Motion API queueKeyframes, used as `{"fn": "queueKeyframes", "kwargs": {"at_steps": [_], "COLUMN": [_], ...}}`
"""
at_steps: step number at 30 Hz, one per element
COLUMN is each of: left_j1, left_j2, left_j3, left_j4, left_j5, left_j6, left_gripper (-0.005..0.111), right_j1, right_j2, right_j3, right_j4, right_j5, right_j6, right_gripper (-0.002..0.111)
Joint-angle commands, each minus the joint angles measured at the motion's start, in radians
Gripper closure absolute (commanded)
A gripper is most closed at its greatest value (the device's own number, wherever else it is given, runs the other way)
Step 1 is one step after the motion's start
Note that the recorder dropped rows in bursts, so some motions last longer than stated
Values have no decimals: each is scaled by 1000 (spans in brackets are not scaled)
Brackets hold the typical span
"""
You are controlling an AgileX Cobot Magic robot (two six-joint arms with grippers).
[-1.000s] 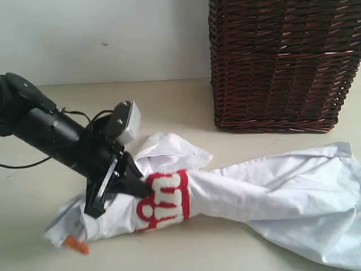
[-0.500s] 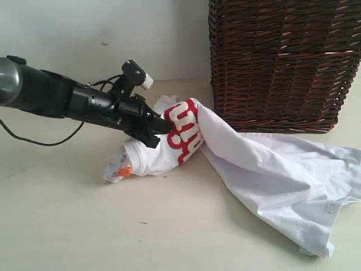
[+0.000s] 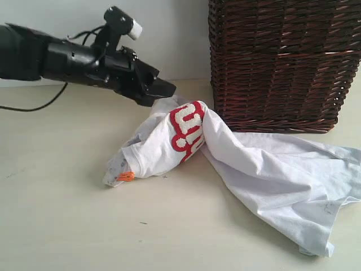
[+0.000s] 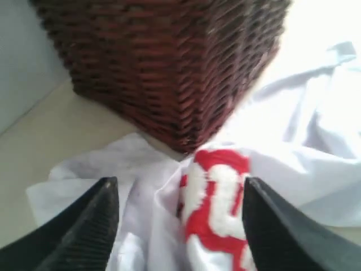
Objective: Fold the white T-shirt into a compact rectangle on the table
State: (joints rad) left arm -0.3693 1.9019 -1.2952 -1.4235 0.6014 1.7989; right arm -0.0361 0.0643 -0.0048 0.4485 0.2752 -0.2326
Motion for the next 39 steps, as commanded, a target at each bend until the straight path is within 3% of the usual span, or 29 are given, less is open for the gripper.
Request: {"fn": "queueKeyframes", "kwargs": {"at_steps": [1,4,10,19,24,27,30,34,39], "left_j1": [0,-1,0,0,0,0,0,10,46], "left_j2": [-81,-74,-63,-63,-28,15,30,16,-53], "left_j3": [72,202,413,422,418,409,410,410,409], "left_j4": [315,343,330,151,-166,-289,-321,-321,-321], "left_j5": [298,305,-26,-93,-113,-49,-40,-105,-84], "left_j6": [-235,-232,-160,-125,153,219,208,203,144], "left_gripper": [48,48,48,48,48,48,64,107,107], "right_j1": [1,1,1,1,1,1,1,1,1], "right_j2": [2,2,2,2,2,2,2,2,2], "right_j3": [5,5,5,5,5,5,5,5,5], "right_j4": [1,1,1,1,1,1,1,1,1], "right_j5": [1,1,1,3,5,7,7,7,7], "right_j6": [-1,-1,-1,-1,-1,-1,-1,-1,-1], "right_gripper": [85,85,85,85,85,85,85,85,85]}}
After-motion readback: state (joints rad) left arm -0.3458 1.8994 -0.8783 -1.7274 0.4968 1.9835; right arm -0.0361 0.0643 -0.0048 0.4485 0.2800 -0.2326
